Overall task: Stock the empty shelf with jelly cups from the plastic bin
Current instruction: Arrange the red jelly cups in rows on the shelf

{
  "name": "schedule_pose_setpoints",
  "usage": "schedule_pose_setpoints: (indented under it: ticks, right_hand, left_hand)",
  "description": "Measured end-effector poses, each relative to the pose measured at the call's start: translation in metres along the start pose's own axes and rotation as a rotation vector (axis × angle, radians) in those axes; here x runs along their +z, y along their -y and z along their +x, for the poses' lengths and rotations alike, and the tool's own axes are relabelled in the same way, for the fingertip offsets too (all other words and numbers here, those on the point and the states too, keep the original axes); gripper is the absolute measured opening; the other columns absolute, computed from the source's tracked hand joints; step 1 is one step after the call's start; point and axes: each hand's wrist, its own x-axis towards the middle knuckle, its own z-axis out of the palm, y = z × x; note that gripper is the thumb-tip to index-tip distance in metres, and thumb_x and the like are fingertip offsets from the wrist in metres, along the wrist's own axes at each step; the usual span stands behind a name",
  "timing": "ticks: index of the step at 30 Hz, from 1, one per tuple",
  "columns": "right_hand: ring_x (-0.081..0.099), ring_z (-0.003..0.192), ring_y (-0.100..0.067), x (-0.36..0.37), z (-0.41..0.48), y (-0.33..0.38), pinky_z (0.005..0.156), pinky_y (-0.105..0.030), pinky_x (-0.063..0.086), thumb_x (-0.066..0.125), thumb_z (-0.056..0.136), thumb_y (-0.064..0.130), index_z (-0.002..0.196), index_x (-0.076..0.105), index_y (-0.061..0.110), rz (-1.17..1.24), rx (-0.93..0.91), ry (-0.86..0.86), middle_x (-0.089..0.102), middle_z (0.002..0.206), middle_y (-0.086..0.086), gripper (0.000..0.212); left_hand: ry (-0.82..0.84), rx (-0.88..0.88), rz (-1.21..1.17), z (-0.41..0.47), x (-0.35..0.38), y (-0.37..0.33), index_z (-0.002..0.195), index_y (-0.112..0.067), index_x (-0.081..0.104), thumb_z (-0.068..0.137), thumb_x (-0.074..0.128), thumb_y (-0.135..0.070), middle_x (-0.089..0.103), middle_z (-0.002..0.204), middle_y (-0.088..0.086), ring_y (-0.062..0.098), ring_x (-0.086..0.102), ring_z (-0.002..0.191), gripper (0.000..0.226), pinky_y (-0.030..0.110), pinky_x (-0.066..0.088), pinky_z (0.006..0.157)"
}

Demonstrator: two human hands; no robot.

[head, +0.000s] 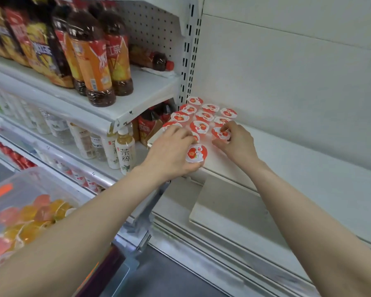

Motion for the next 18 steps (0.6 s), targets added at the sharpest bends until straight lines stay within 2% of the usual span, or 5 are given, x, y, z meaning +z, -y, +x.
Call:
schedule_pose_setpoints:
  ticks: [6,9,13,18]
  right_hand:
    - [0.057,0.101,-0.028,-0.003,0.004,-0.008,0.078,-0.031,0.042,0.068,0.083,0.043,0.115,0.059,0.021,-0.114,-0.1,0.01,0.057,0.113,-0.007,0.04]
    - [0.054,0.106,-0.028,-0.014,0.002,-0.016,0.085,-0.036,0.046,0.066,0.085,0.045,0.116,0.064,0.022,-0.209,-0.206,-0.037,0.058,0.119,-0.007,0.039]
    - [0.055,0.105,-0.033,-0.029,0.003,-0.03,0.088,-0.041,0.045,0.059,0.093,0.037,0.122,0.064,0.019,-0.285,-0.289,-0.111,0.06,0.119,-0.009,0.034]
    - [0.054,0.107,-0.034,-0.039,0.006,-0.043,0.089,-0.043,0.044,0.055,0.095,0.028,0.125,0.062,0.017,-0.345,-0.29,-0.147,0.06,0.118,-0.01,0.032]
  left_hand:
    - [-0.029,-0.023,-0.03,0.015,0.007,-0.009,0.113,-0.02,0.068,0.074,0.057,-0.065,0.062,0.12,-0.003,0.02,0.046,0.119,0.06,0.034,0.042,0.099]
    - [-0.008,-0.026,-0.015,0.03,0.012,-0.015,0.11,-0.019,0.068,0.073,0.055,-0.065,0.063,0.117,-0.002,0.021,0.045,0.118,0.06,0.037,0.044,0.098]
    - [0.021,0.015,0.039,0.045,0.018,-0.02,0.113,-0.017,0.068,0.075,0.06,-0.061,0.063,0.117,0.0,0.023,0.044,0.12,0.059,0.033,0.036,0.103]
    - [0.015,-0.004,0.073,0.049,0.024,-0.021,0.109,-0.017,0.071,0.075,0.058,-0.062,0.066,0.112,0.001,0.026,0.047,0.117,0.058,0.036,0.038,0.101]
